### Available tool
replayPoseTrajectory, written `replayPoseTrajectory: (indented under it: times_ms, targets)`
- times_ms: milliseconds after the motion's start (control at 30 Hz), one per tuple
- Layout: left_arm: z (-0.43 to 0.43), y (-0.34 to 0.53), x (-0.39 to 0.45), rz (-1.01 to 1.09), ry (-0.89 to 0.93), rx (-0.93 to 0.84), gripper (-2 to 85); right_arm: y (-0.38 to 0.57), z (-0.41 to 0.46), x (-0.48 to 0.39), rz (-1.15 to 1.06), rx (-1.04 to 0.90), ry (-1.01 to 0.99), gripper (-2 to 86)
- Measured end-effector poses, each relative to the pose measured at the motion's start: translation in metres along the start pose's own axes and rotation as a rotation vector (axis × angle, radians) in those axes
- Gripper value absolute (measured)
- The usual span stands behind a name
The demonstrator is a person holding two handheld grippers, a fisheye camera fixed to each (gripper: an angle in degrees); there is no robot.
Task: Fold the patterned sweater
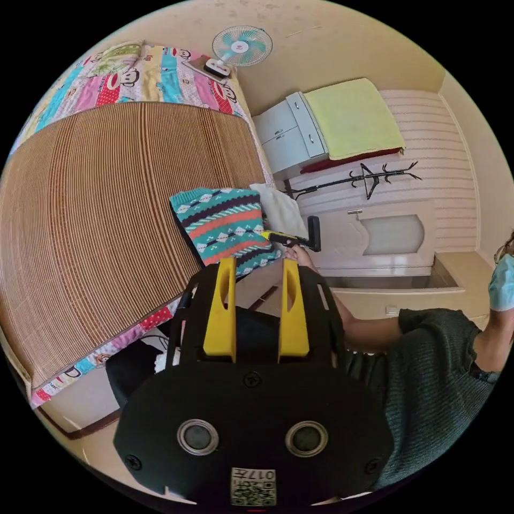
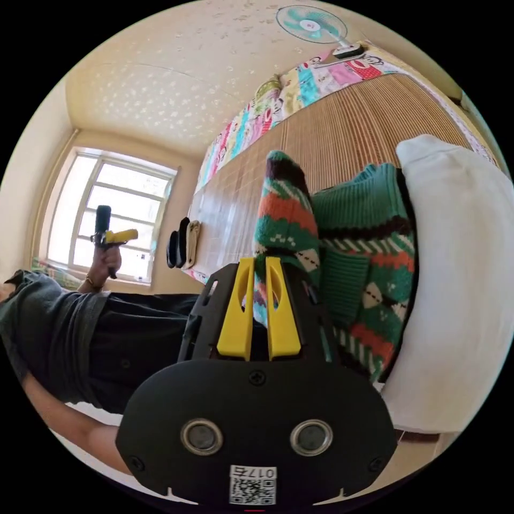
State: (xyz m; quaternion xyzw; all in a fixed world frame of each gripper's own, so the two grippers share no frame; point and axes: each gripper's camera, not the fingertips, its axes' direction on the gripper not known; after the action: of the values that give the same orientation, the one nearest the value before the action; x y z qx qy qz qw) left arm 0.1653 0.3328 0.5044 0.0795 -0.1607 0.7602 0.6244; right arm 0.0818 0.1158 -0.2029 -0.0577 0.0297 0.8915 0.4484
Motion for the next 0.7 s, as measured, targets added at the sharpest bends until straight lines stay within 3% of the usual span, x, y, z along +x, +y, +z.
replayPoseTrajectory:
  times_ms: [133, 233, 367, 433, 600, 700]
  targets:
    - [0.02, -0.048, -0.057, -0.102, 0.223, 0.0, 16.8, 0.016, 0.013, -0.04, -0.171, -0.024, -0.179, 2.9]
    - [0.042, -0.075, -0.132, -0.337, 0.288, -0.03, 22.1, 0.022, 0.028, -0.057, -0.207, -0.026, -0.282, 2.7]
    - [0.057, -0.072, -0.244, -0.753, 0.273, -0.027, 23.6, 0.027, 0.041, -0.073, -0.197, -0.063, -0.215, 2.6]
    - [0.061, -0.064, -0.282, -0.86, 0.311, -0.004, 23.0, 0.03, 0.039, -0.081, -0.2, -0.049, -0.217, 2.5]
    - [0.073, -0.069, -0.34, -0.859, 0.421, 0.003, 18.8, 0.028, 0.046, -0.098, -0.227, -0.069, -0.25, 2.3]
    - [0.087, -0.079, -0.363, -0.783, 0.562, 0.01, 10.9, 0.018, 0.062, -0.117, -0.267, -0.1, -0.282, 2.3]
